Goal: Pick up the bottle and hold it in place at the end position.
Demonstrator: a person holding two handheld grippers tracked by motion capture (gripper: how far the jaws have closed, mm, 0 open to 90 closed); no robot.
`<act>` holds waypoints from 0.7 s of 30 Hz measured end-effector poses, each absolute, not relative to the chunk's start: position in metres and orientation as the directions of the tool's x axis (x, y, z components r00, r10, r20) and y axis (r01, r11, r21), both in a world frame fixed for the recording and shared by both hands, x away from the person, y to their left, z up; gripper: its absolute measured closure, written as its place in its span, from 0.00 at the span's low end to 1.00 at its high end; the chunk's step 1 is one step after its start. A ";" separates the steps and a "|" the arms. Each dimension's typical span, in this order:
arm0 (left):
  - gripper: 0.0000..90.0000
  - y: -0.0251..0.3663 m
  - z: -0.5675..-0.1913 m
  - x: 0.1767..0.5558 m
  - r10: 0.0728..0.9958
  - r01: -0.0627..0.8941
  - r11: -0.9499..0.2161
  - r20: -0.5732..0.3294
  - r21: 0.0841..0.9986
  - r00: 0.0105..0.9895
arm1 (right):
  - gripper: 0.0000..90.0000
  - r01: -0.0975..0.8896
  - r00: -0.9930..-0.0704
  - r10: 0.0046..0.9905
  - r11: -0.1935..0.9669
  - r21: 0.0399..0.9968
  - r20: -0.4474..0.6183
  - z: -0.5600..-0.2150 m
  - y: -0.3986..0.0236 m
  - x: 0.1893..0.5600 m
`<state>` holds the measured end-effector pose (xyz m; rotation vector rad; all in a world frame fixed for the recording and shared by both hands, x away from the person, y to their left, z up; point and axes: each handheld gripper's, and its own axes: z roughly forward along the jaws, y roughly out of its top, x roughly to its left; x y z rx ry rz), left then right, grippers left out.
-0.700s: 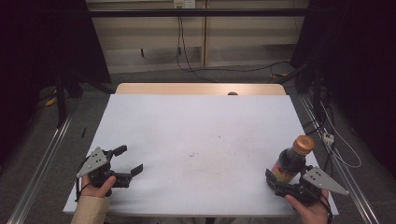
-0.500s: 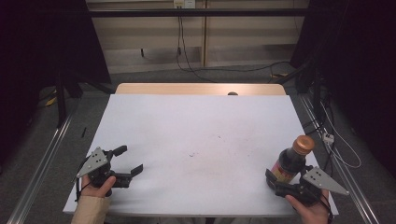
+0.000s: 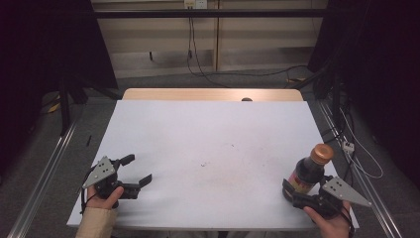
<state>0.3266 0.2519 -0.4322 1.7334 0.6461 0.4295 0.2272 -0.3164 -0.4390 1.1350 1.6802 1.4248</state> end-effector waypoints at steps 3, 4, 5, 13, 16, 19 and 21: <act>0.04 0.251 -0.433 0.327 0.622 0.200 -0.172 -0.051 0.965 0.782 | 0.11 0.204 -0.412 0.909 0.034 0.978 0.054 -0.437 -0.317 0.226; 0.04 0.251 -0.433 0.327 0.623 0.199 -0.175 -0.048 0.964 0.781 | 0.11 0.204 -0.412 0.909 0.034 0.978 0.054 -0.437 -0.317 0.226; 0.04 0.251 -0.433 0.327 0.623 0.202 -0.175 -0.050 0.964 0.780 | 0.12 0.203 -0.407 0.912 0.030 0.979 0.056 -0.434 -0.318 0.226; 0.04 0.250 -0.433 0.327 0.621 0.200 -0.170 -0.053 0.965 0.782 | 0.17 0.201 -0.399 0.914 0.010 0.979 0.072 -0.425 -0.321 0.226; 0.04 0.250 -0.435 0.327 0.622 0.212 -0.170 -0.062 0.962 0.781 | 0.20 0.201 -0.396 0.916 0.021 0.979 0.061 -0.423 -0.322 0.226; 0.04 0.250 -0.435 0.328 0.618 0.206 -0.183 -0.050 0.961 0.784 | 0.23 0.207 -0.402 0.913 0.012 0.978 0.074 -0.422 -0.322 0.228; 0.04 0.250 -0.435 0.328 0.617 0.211 -0.184 -0.054 0.960 0.785 | 0.23 0.208 -0.398 0.914 0.006 0.978 0.078 -0.422 -0.322 0.228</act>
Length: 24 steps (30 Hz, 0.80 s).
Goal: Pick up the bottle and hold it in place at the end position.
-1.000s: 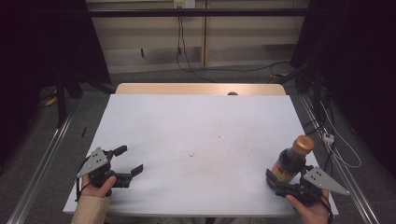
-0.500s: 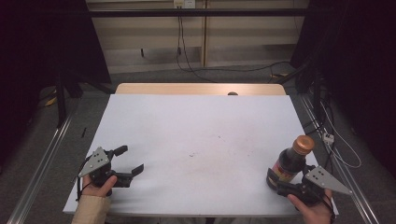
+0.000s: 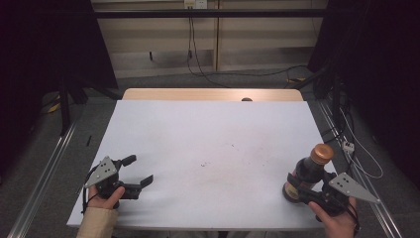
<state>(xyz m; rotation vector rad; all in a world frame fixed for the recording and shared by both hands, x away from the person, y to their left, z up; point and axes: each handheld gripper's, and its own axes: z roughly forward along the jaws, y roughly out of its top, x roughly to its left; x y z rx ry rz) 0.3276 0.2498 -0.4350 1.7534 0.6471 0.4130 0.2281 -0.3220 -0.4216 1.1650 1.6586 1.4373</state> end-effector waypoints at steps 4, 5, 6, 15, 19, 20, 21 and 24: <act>0.04 0.249 -0.436 0.328 0.619 0.219 -0.176 -0.065 0.960 0.783 | 0.26 0.208 -0.407 0.910 0.005 0.978 0.082 -0.421 -0.322 0.229; 0.04 0.249 -0.436 0.328 0.618 0.217 -0.180 -0.061 0.960 0.784 | 0.26 0.207 -0.409 0.909 0.003 0.978 0.084 -0.421 -0.322 0.229; 0.04 0.249 -0.436 0.328 0.617 0.215 -0.183 -0.059 0.959 0.784 | 0.26 0.209 -0.408 0.909 0.004 0.978 0.083 -0.421 -0.322 0.230; 0.04 0.248 -0.437 0.328 0.611 0.221 -0.182 -0.066 0.958 0.789 | 0.32 0.201 -0.418 0.906 0.013 0.979 0.074 -0.421 -0.321 0.229; 0.04 0.248 -0.437 0.329 0.609 0.221 -0.183 -0.066 0.958 0.791 | 0.33 0.197 -0.417 0.906 0.019 0.980 0.066 -0.421 -0.321 0.229; 0.04 0.249 -0.437 0.329 0.608 0.220 -0.183 -0.065 0.958 0.791 | 0.33 0.197 -0.418 0.907 0.025 0.980 0.061 -0.420 -0.321 0.229; 0.04 0.249 -0.437 0.328 0.610 0.219 -0.183 -0.065 0.958 0.790 | 0.33 0.198 -0.419 0.906 0.026 0.980 0.061 -0.420 -0.321 0.229; 0.04 0.248 -0.437 0.328 0.610 0.220 -0.177 -0.069 0.959 0.790 | 0.33 0.201 -0.420 0.906 0.036 0.979 0.053 -0.419 -0.321 0.229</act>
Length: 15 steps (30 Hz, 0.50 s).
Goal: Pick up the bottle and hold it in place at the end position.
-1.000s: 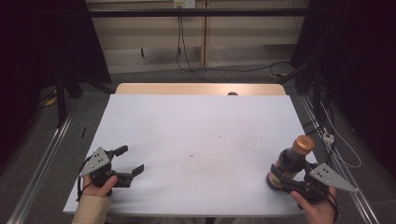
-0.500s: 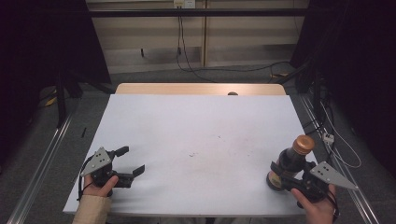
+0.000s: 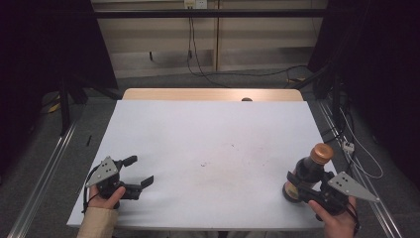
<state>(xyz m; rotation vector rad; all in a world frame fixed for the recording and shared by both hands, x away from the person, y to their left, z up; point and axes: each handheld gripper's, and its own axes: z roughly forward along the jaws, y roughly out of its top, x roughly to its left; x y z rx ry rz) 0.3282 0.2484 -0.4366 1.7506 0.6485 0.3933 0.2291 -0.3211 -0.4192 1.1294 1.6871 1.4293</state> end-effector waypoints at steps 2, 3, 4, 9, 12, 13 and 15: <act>0.04 0.249 -0.436 0.328 0.610 0.218 -0.179 -0.066 0.959 0.790 | 0.33 0.201 -0.420 0.906 0.035 0.979 0.053 -0.419 -0.321 0.229; 0.04 0.249 -0.436 0.328 0.610 0.218 -0.181 -0.065 0.959 0.790 | 0.34 0.200 -0.418 0.907 0.033 0.979 0.055 -0.419 -0.321 0.230; 0.04 0.248 -0.437 0.328 0.611 0.219 -0.175 -0.069 0.960 0.788 | 0.34 0.199 -0.418 0.907 0.030 0.980 0.058 -0.419 -0.321 0.230; 0.04 0.247 -0.437 0.328 0.605 0.219 -0.182 -0.066 0.958 0.793 | 0.34 0.202 -0.417 0.907 0.029 0.979 0.060 -0.418 -0.321 0.232; 0.04 0.247 -0.437 0.328 0.602 0.220 -0.185 -0.067 0.958 0.796 | 0.34 0.204 -0.419 0.906 0.028 0.979 0.061 -0.417 -0.320 0.236; 0.04 0.247 -0.437 0.329 0.601 0.217 -0.189 -0.062 0.958 0.797 | 0.34 0.204 -0.419 0.906 0.028 0.979 0.061 -0.417 -0.320 0.236; 0.04 0.246 -0.438 0.329 0.601 0.217 -0.193 -0.060 0.957 0.797 | 0.34 0.208 -0.420 0.905 0.026 0.978 0.066 -0.416 -0.320 0.239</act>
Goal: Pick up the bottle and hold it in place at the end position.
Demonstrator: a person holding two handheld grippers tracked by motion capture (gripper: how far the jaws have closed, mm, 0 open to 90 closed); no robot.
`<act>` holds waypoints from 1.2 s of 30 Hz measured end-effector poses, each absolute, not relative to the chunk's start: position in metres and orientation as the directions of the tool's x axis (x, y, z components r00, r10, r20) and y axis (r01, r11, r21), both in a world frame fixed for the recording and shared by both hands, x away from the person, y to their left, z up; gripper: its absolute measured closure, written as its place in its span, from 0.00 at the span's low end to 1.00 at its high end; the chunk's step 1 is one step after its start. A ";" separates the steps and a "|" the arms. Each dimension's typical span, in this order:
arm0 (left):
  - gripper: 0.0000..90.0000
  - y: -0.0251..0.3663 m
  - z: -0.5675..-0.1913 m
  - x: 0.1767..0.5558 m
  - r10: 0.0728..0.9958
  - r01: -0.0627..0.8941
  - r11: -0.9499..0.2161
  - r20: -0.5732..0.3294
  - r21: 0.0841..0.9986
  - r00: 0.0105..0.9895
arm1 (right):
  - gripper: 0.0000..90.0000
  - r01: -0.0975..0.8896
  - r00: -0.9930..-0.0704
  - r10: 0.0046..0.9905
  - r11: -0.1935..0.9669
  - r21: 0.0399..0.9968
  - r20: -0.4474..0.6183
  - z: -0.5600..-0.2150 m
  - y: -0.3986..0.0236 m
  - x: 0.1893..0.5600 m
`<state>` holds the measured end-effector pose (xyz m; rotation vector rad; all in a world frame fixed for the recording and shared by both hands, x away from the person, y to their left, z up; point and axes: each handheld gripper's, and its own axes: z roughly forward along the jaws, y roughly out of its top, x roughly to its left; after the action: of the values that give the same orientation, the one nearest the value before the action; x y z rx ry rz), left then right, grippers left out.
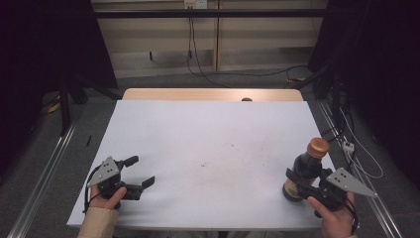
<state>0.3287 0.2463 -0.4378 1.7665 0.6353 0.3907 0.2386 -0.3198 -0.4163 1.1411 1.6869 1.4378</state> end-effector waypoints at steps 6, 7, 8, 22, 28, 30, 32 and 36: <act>0.04 0.245 -0.438 0.328 0.599 0.217 -0.191 -0.062 0.957 0.798 | 0.34 0.202 -0.430 0.901 0.031 0.979 0.060 -0.413 -0.316 0.249; 0.04 0.245 -0.438 0.328 0.599 0.219 -0.189 -0.064 0.957 0.798 | 0.34 0.196 -0.436 0.898 0.034 0.980 0.056 -0.411 -0.315 0.250; 0.04 0.245 -0.438 0.328 0.600 0.217 -0.190 -0.062 0.958 0.798 | 0.34 0.189 -0.441 0.896 0.029 0.982 0.058 -0.408 -0.312 0.253; 0.04 0.245 -0.438 0.328 0.599 0.219 -0.189 -0.064 0.957 0.798 | 0.34 0.183 -0.480 0.876 0.050 0.982 0.045 -0.404 -0.294 0.275; 0.04 0.244 -0.439 0.328 0.594 0.215 -0.186 -0.065 0.959 0.802 | 0.34 0.182 -0.495 0.868 0.053 0.982 0.045 -0.402 -0.285 0.284; 0.04 0.244 -0.439 0.328 0.592 0.216 -0.185 -0.067 0.959 0.803 | 0.34 0.185 -0.499 0.866 0.057 0.981 0.043 -0.401 -0.281 0.288; 0.04 0.244 -0.438 0.328 0.588 0.213 -0.183 -0.067 0.960 0.806 | 0.34 0.185 -0.503 0.863 0.054 0.981 0.048 -0.401 -0.277 0.291; 0.04 0.245 -0.438 0.328 0.591 0.211 -0.177 -0.067 0.961 0.804 | 0.34 0.191 -0.516 0.856 0.065 0.979 0.044 -0.402 -0.267 0.300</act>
<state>0.3276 0.2446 -0.4377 1.7496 0.6245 0.3808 0.3002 -0.2675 -0.4015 1.0438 1.7726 1.4882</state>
